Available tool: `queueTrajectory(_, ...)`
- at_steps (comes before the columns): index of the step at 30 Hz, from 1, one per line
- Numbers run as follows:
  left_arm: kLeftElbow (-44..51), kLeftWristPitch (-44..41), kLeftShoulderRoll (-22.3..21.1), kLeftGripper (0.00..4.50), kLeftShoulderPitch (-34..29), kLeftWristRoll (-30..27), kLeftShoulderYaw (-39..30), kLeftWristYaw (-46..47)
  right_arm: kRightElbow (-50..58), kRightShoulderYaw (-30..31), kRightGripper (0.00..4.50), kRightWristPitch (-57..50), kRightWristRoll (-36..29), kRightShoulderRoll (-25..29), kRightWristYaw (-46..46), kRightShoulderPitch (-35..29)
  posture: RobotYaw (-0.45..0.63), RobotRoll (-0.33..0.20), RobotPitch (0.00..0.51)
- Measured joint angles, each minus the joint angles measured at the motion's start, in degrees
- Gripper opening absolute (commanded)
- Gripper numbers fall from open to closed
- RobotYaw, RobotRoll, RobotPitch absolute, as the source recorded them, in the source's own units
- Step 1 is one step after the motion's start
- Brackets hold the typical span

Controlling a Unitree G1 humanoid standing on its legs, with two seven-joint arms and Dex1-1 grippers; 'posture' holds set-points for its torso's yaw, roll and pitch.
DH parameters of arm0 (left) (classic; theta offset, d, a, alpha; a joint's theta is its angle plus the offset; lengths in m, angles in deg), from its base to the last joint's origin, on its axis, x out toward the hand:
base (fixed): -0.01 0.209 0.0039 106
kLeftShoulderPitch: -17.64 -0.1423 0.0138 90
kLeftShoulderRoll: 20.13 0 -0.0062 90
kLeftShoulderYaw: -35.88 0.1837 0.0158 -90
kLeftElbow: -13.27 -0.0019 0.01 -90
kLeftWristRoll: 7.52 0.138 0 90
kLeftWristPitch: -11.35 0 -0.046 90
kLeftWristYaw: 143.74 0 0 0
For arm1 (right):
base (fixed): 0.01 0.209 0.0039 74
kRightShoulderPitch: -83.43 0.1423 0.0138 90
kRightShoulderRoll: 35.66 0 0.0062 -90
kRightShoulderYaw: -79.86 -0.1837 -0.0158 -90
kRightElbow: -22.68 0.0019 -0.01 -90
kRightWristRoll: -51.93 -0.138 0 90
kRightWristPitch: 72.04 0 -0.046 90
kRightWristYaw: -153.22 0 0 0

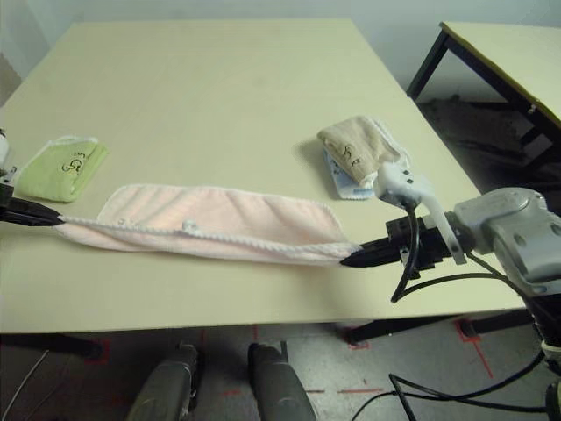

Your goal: Fold the towel and set it aside.

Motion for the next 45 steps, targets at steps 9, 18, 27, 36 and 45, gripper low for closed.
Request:
queueTrajectory(9, -16.7, 5.0, 8.3, 0.04, 11.0, 7.0, 2.8, 0.0, -19.0, 5.3, 0.0, 5.5, 9.7, -8.3, -0.8, 14.1, 0.01, 0.0, 0.163)
queueTrajectory(18, -24.9, 7.4, 12.9, 0.04, 17.7, 15.6, -0.6, 0.0, -29.1, 5.8, 0.0, 10.2, 15.5, -8.4, 2.8, 17.3, 0.0, 0.0, 0.162)
queueTrajectory(27, -27.1, 8.1, 15.7, 0.04, 21.1, 22.5, -6.1, 3.5, -33.6, 5.4, 0.0, 13.9, 18.2, -10.9, 2.2, 20.2, 0.0, 0.0, 0.162)
queueTrajectory(36, -27.8, 8.5, 18.8, 0.04, 21.2, 27.9, -8.9, 10.5, -35.6, 4.6, 0.0, 19.4, 19.6, -13.0, -0.8, 20.1, 0.0, 0.0, 0.166)
queueTrajectory(45, -27.9, 10.3, 20.0, 1.69, 21.2, 31.5, -9.9, 15.2, -37.9, 4.0, 0.92, 22.6, 21.7, -13.7, -3.8, 20.1, 0.0, 0.0, 0.168)
